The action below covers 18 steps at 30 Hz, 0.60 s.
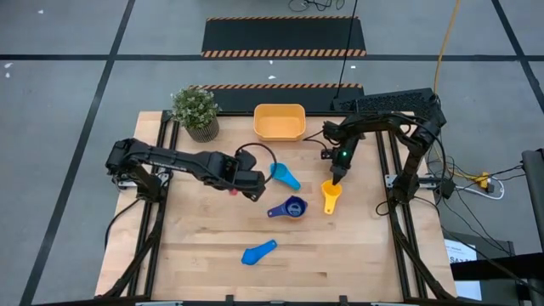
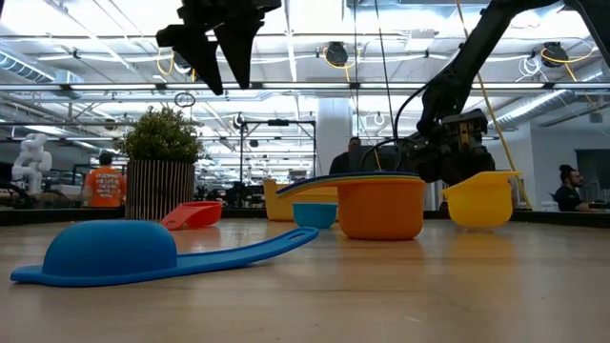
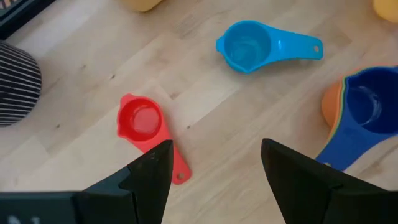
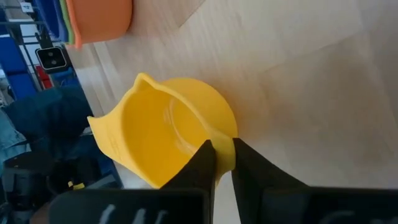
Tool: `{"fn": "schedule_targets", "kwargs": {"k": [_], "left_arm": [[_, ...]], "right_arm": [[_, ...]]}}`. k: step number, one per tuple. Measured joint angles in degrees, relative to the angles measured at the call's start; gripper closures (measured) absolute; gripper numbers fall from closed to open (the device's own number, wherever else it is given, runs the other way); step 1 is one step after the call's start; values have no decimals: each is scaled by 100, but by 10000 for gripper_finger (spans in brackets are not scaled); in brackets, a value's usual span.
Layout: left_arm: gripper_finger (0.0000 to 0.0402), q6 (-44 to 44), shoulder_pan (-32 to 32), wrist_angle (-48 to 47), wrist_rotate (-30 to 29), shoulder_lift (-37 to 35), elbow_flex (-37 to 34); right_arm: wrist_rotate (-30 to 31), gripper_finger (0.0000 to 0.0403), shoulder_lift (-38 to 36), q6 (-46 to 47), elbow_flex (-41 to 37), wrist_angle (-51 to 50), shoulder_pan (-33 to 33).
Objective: Nest measuring cups in basket
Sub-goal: Stack the yellow measuring cup on top of the dark blue measuring cup
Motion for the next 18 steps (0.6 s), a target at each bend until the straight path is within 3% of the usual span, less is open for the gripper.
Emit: {"fn": "schedule_targets", "kwargs": {"k": [7,12,18], "left_arm": [[158,-95,-44,-137,158,2,0],[158,-625,-57,-152,141,2,0],[158,-1294,-58,69,-272,2,0]], "right_arm": [[-20,385,-298,307,0,-239,0],[-150,386,-509,457,0,-126,0],[-145,385,-561,472,0,-68,0]]}}
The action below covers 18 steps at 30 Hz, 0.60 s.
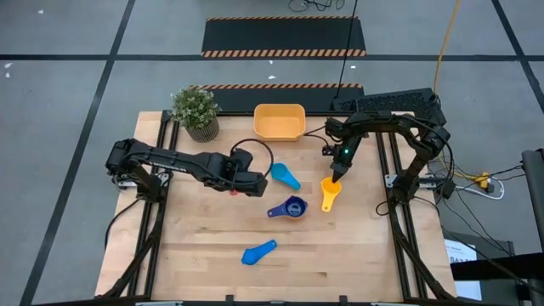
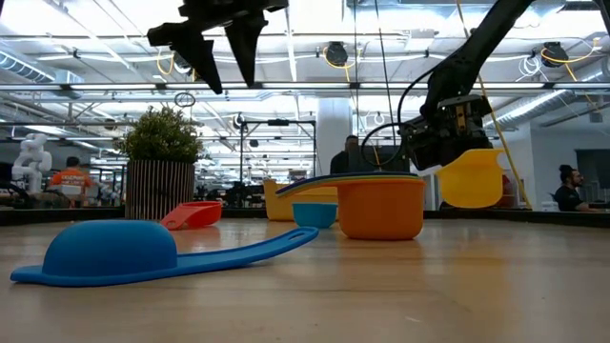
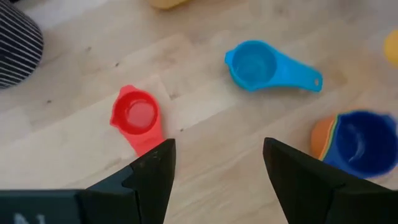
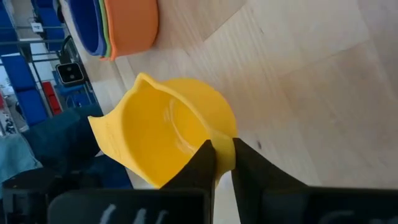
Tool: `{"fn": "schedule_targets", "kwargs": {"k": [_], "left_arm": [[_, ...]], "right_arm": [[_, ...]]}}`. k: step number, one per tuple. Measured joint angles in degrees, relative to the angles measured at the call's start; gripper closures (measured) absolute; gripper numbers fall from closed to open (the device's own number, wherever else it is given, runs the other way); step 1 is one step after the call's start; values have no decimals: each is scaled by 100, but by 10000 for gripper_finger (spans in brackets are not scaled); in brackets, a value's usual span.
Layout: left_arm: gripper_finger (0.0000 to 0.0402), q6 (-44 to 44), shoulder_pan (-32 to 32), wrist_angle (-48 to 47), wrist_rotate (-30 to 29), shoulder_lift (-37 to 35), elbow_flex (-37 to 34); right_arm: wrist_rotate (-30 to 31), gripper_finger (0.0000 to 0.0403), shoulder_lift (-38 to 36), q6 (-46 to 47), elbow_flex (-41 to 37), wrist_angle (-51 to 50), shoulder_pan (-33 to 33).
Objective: Nest measuring cups in basket
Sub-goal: Stack the yellow measuring cup on top of the dark blue measuring cup
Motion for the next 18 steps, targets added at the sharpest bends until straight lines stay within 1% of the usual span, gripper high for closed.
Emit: {"fn": "schedule_targets", "kwargs": {"k": [4,9,15,18], "left_arm": [[158,-131,0,47,-190,0,-25],[158,-140,-55,169,-186,7,-267],[158,-338,-186,703,-153,7,-666],[158,-396,-223,1029,12,7,-793]], "right_arm": [[-1,380,0,133,0,-46,0],[-4,383,-2,38,0,-301,0],[-4,382,-2,-194,0,-655,0],[-2,382,-2,-188,0,-662,0]]}}
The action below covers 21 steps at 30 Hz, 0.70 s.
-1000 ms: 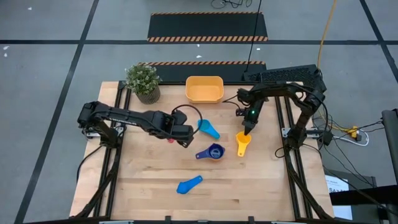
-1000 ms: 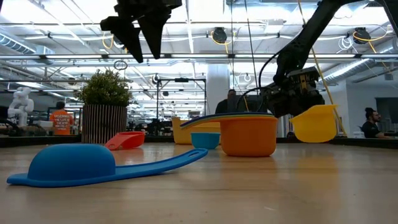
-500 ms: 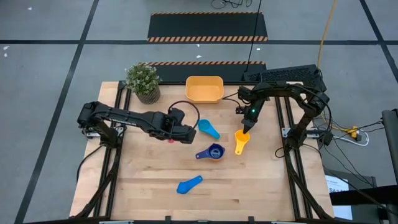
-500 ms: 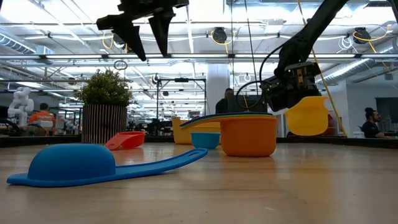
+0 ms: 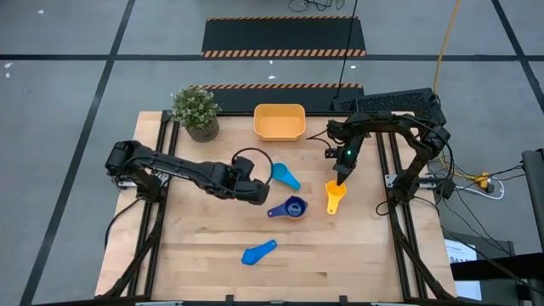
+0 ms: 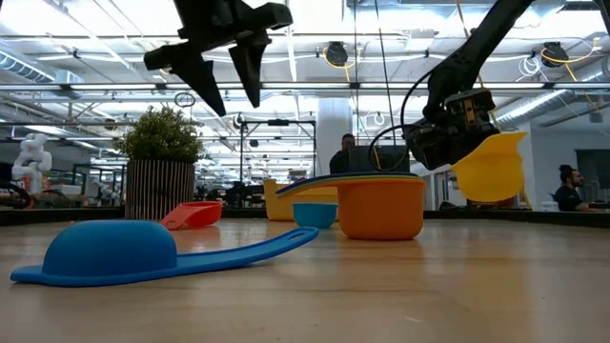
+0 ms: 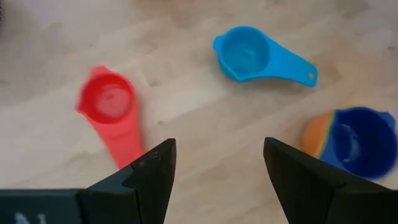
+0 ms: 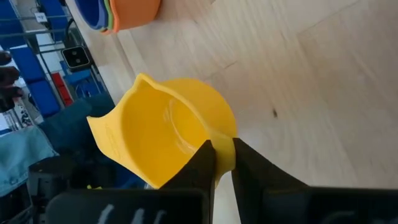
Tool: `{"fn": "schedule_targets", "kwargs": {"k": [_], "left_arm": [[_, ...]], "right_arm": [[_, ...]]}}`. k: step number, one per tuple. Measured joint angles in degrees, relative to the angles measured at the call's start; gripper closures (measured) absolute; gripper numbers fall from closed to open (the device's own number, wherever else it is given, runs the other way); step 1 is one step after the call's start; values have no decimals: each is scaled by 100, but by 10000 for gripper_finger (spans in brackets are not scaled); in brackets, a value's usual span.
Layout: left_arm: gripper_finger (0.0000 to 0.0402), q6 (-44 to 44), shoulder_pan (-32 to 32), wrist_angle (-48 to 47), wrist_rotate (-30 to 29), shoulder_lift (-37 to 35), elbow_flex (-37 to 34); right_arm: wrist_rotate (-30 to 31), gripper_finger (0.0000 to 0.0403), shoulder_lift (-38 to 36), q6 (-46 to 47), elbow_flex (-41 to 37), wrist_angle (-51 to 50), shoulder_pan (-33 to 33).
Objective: Nest measuring cups in basket
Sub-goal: Stack the yellow measuring cup on top of the dark blue measuring cup
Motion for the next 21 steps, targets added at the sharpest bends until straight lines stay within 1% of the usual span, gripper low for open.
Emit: {"fn": "schedule_targets", "kwargs": {"k": [4,7,9,16,18,21], "left_arm": [[158,-4,-33,403,189,0,-53],[158,-1,-24,648,340,0,-51],[158,-2,11,667,432,0,-12],[158,93,136,667,517,0,207],[158,265,173,675,517,-2,281],[158,743,234,677,516,-2,373]], "right_arm": [[-55,381,0,128,0,-25,0],[-365,381,-39,195,0,-21,0],[-465,381,-150,273,0,-7,10],[-451,381,-880,690,0,22,37],[-450,381,-1133,912,0,58,37],[-450,381,-1494,1274,0,138,37]]}}
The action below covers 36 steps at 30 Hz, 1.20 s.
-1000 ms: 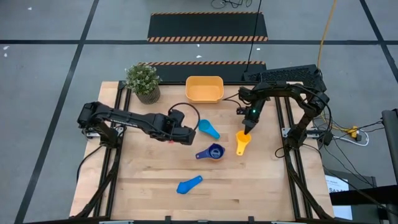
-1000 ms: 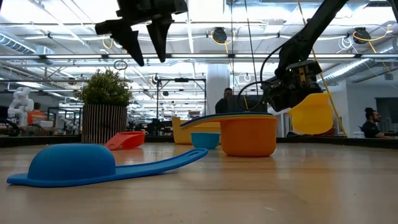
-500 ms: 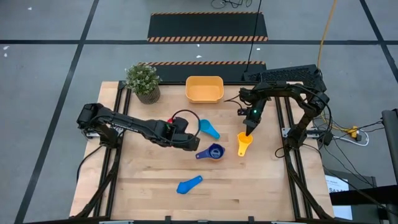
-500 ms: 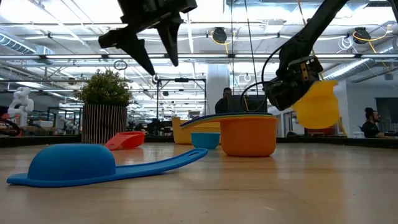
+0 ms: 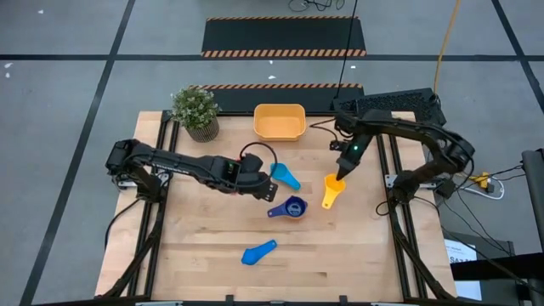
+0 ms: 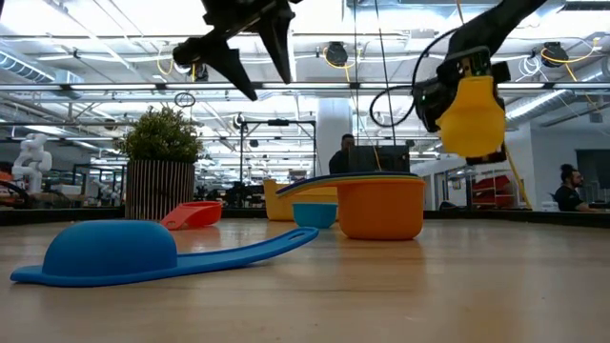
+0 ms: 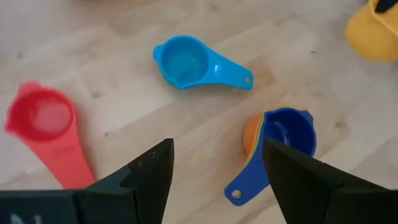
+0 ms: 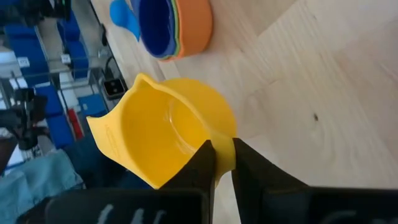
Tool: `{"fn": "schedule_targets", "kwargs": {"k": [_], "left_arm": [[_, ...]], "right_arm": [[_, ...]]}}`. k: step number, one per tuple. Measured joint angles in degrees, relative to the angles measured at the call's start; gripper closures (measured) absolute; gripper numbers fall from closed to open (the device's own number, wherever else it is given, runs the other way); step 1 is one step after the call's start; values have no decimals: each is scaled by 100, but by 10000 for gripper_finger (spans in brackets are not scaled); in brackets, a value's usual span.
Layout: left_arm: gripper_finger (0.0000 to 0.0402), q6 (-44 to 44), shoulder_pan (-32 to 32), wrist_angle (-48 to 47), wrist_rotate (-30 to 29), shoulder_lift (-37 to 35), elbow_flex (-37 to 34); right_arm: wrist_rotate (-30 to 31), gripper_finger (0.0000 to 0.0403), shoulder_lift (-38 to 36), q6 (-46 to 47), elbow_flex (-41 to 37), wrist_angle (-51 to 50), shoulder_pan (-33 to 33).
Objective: Nest measuring cups in basket
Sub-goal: Stack the yellow measuring cup on top of the dark blue measuring cup
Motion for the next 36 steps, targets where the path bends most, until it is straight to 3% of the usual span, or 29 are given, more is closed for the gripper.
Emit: {"fn": "schedule_targets", "kwargs": {"k": [10,20,27,36], "left_arm": [[158,1729,257,5,12,-2,462],[158,3370,307,-16,14,-9,1182],[158,4088,302,-53,40,-9,1543],[146,4993,240,6,31,-9,1837]], "right_arm": [[66,381,-1094,1978,0,992,2],[1028,381,-1930,3925,0,1826,296],[2029,380,-2436,5291,2,2392,1017],[3191,380,-2555,6310,2,2945,1892]]}}
